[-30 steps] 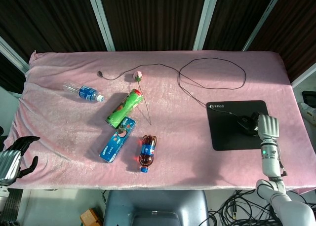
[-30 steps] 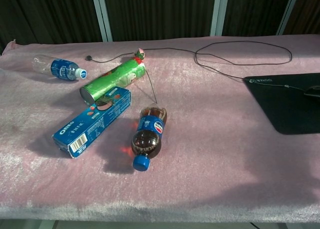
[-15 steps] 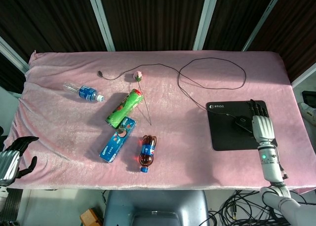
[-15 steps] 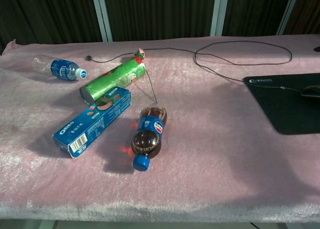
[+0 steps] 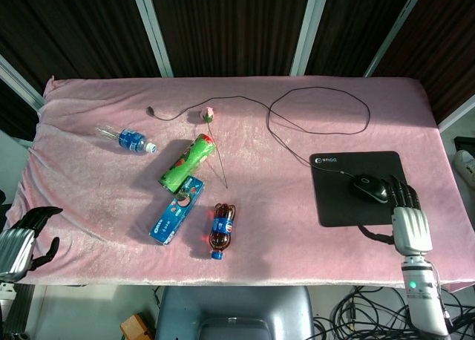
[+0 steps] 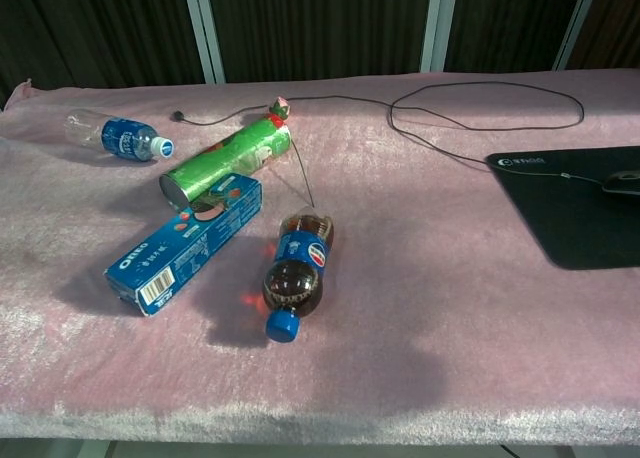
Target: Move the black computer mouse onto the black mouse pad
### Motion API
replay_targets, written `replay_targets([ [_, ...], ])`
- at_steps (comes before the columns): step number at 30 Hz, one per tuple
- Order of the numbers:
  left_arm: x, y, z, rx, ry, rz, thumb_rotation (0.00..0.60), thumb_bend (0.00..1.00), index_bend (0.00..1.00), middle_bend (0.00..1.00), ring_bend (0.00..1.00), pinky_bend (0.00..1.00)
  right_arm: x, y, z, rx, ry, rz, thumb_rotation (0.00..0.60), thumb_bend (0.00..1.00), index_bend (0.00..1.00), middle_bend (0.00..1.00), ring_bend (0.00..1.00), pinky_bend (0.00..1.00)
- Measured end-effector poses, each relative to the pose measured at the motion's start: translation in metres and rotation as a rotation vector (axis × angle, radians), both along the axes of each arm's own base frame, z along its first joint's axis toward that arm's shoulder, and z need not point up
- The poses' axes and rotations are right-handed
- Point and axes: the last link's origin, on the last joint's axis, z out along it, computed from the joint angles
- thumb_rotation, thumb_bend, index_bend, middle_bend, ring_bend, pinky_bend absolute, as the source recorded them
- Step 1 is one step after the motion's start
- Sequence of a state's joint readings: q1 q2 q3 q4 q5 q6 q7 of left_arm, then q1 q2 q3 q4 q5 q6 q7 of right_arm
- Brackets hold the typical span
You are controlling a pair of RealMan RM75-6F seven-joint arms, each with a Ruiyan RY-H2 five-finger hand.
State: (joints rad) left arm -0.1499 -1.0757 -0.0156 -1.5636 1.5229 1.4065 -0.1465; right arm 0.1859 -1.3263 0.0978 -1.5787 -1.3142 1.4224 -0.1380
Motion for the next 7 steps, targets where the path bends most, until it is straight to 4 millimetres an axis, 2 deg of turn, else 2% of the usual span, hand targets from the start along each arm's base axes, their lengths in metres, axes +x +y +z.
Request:
replay_targets([
  [4,0.001,-0.001,-0.002,0.004,0.010,-0.010,0.600,0.47,0.23,0.22,0.17,0.38,-0.004,0.040,0.020,0.010,0.109,-0.071,0.600,0.19,0.00,0.00,0.00,0.16],
  [7,0.002,-0.001,-0.002,0.007,0.011,-0.010,0.600,0.47,0.23,0.22,0.17,0.38,-0.004,0.051,0.024,0.010,0.115,-0.075,0.600,0.19,0.00,0.00,0.00,0.16],
])
